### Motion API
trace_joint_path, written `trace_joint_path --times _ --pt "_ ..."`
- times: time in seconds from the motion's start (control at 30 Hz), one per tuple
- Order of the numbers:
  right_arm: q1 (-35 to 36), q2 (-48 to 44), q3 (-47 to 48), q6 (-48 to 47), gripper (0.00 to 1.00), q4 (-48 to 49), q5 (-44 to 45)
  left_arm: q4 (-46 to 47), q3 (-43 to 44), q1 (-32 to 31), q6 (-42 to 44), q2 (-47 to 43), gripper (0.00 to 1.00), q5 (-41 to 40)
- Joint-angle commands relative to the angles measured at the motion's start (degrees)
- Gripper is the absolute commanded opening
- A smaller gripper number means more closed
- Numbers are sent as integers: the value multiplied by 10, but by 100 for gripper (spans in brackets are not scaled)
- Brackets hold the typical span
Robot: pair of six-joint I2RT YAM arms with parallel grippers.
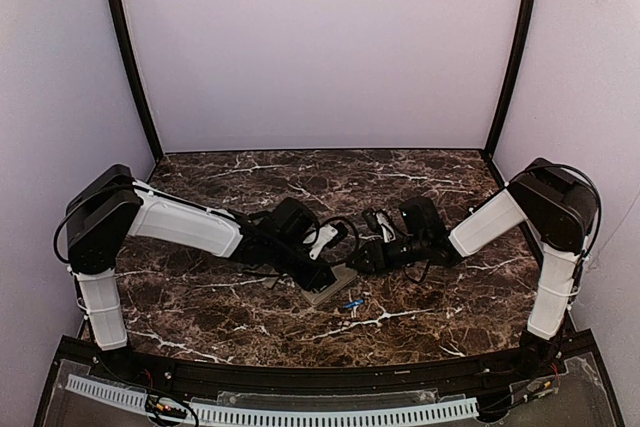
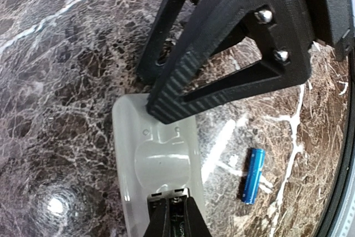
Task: Load the batteries into the remote control
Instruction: Press the battery in the battery compartment.
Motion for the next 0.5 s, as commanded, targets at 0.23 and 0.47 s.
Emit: trace_joint_path --times 0.23,0.47 --pt "2 23 -23 10 39 -70 39 -237 -32 -17 35 13 0 -45" --pt "0 18 -22 10 39 -72 37 -240 -35 -17 44 13 0 16"
